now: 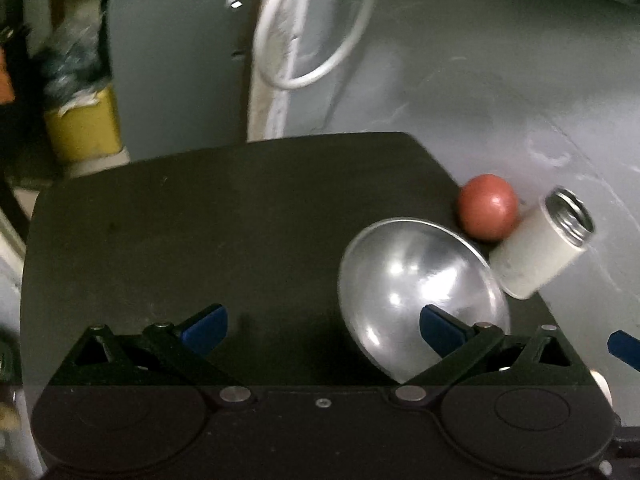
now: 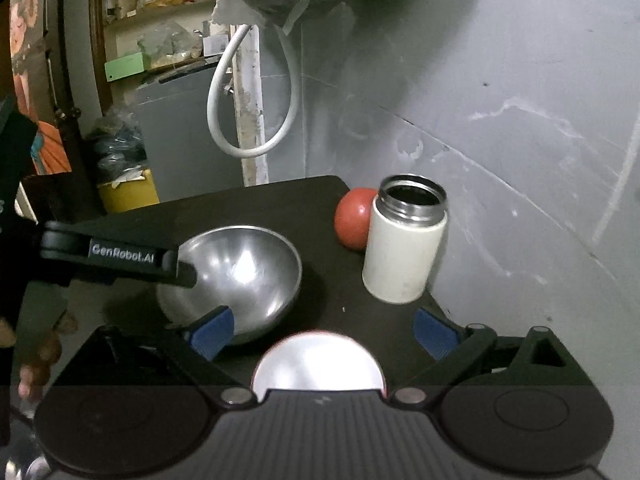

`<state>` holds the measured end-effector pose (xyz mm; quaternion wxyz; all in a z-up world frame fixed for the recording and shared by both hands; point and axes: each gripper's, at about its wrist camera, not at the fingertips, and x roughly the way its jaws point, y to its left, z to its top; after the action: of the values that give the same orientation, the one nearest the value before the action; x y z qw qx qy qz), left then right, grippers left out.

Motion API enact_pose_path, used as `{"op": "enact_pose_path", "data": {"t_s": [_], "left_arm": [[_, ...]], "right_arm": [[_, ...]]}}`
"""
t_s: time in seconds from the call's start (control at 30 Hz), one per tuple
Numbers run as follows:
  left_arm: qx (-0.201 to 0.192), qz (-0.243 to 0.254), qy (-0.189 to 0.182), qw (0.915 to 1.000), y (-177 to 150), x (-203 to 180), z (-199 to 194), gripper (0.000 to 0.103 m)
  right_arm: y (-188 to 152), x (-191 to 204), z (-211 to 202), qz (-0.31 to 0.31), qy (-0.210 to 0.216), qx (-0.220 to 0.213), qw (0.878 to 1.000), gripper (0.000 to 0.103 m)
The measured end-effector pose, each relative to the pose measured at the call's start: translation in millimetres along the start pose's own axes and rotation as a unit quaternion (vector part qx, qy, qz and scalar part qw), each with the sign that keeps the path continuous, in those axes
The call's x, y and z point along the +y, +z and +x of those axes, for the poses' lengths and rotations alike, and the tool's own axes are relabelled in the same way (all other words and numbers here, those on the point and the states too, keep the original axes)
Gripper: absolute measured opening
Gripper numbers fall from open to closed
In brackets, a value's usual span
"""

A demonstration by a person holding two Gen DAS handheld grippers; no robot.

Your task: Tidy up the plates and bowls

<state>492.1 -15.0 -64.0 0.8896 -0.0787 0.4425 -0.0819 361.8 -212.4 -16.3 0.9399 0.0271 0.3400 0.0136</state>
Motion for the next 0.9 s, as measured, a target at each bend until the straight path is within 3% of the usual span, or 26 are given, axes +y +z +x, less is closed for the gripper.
{"op": "enact_pose_path", "data": {"t_s": [0.13, 0.33, 0.43, 0.47, 0.57, 0.73, 0.8, 0.9], "left_arm": [[-0.004, -0.021, 0.004, 0.9998, -1.1, 5.1, 3.1, 0.099], [0.000, -0.028, -0.002, 0.9996, -5.7, 6.6, 5.3, 0.087], [0.004, -0.031, -0.008, 0.9995, -7.9, 3.9, 5.7, 0.076], [0.005, -0.033, -0.011, 0.9994, -8.2, 3.3, 6.2, 0.069], [0.013, -0.034, -0.026, 0.9990, -9.4, 1.7, 8.8, 0.044], [0.015, -0.039, -0.044, 0.9982, -11.3, 1.2, 11.8, 0.032], [0.013, -0.038, -0.050, 0.9979, -11.5, -0.6, 11.7, 0.020], [0.011, -0.031, -0.046, 0.9984, -11.9, -2.7, 10.4, 0.019]], "right_arm": [[5.5, 1.7, 21.9, -0.004, 0.004, 0.011, 1.000, 0.089], [8.9, 3.1, 40.2, -0.008, 0.014, 0.021, 1.000, 0.080], [11.2, 2.6, 46.6, -0.006, 0.020, 0.026, 0.999, 0.066], [12.1, 2.2, 47.6, -0.005, 0.022, 0.026, 0.999, 0.058], [14.5, 1.6, 53.0, 0.000, 0.028, 0.033, 0.999, 0.052], [19.1, 5.8, 57.4, -0.003, 0.044, 0.041, 0.998, 0.037], [21.3, 8.4, 60.4, -0.004, 0.047, 0.046, 0.998, 0.031], [23.1, 9.3, 65.1, -0.001, 0.051, 0.057, 0.997, 0.029]]}}
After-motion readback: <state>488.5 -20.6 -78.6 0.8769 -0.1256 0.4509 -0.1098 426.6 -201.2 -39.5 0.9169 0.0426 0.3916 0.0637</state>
